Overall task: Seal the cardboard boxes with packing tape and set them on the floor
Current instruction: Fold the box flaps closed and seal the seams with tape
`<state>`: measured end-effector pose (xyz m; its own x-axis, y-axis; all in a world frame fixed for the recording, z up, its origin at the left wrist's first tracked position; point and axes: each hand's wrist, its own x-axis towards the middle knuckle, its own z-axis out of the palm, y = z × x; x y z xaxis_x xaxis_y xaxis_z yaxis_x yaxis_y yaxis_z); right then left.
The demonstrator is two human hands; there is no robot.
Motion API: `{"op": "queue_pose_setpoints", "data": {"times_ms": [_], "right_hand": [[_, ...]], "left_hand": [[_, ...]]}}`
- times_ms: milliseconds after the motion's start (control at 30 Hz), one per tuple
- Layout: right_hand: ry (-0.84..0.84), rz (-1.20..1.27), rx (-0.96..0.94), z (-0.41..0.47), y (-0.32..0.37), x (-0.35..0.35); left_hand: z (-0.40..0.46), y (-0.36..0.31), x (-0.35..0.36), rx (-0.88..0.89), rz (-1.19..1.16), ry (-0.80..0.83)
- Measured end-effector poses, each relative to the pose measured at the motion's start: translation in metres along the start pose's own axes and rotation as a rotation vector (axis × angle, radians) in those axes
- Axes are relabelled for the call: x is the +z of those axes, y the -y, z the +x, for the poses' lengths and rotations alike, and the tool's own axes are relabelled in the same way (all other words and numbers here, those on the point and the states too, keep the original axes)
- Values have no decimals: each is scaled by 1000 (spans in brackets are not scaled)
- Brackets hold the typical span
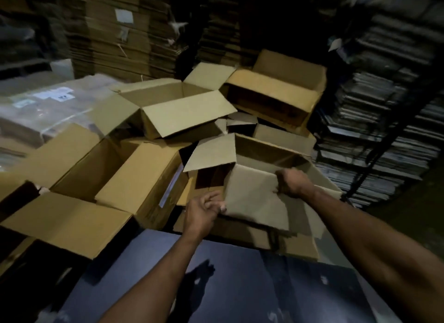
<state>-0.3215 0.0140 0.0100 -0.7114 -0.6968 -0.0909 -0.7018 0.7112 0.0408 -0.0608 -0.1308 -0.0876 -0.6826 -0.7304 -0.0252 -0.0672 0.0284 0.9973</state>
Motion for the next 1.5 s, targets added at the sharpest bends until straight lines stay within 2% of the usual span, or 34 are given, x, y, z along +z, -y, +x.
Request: {"op": "queue_pose_setpoints", "data": {"times_ms": [133, 300, 500, 600, 667, 733, 833, 933, 1067, 1167, 1267, 1333, 1400, 1433, 1500], "right_hand": [[58, 89, -52, -86, 15, -37], [115, 192, -102, -220, 47, 2], [87, 252, -112, -332, 106, 73], [5, 339, -66, -368, 136, 84], [-70, 359, -69, -383, 157, 88], [-112, 495, -76, -388, 181, 89], [6, 725, -169, -381, 211, 87], [118, 669, -330, -385, 216, 90], [108, 652, -413, -400, 182, 112], [71, 689, -385, -409, 151, 130], [39, 663, -337, -416, 135, 139], [76, 679, -297, -422, 137, 146], [79, 653, -291, -431, 147, 153], [67, 646, -292, -435, 154, 156], [55, 720, -271, -442, 169, 161]], "left_hand": [[-63, -36, -19, 71, -12, -3], [-180, -40, -39, 178, 58, 18], [-284, -21, -67, 40, 119, 189], [-317, -11, -72, 24, 74, 100], [-336, 3, -78, 15, 86, -23], [-356, 17, -85, -54, 172, -134], [-376, 41, -90, -223, 174, -324], [-389, 70, -85, -246, 141, -417], [-416, 76, -79, -363, 122, -535], [-428, 86, -85, -349, 206, -551], [-433, 88, -88, -297, 98, -476], [-433, 87, -88, -257, 97, -494], [-432, 92, -86, -364, 147, -465], [-431, 95, -86, -460, 99, -449], [-428, 96, -86, -529, -48, -409]]}}
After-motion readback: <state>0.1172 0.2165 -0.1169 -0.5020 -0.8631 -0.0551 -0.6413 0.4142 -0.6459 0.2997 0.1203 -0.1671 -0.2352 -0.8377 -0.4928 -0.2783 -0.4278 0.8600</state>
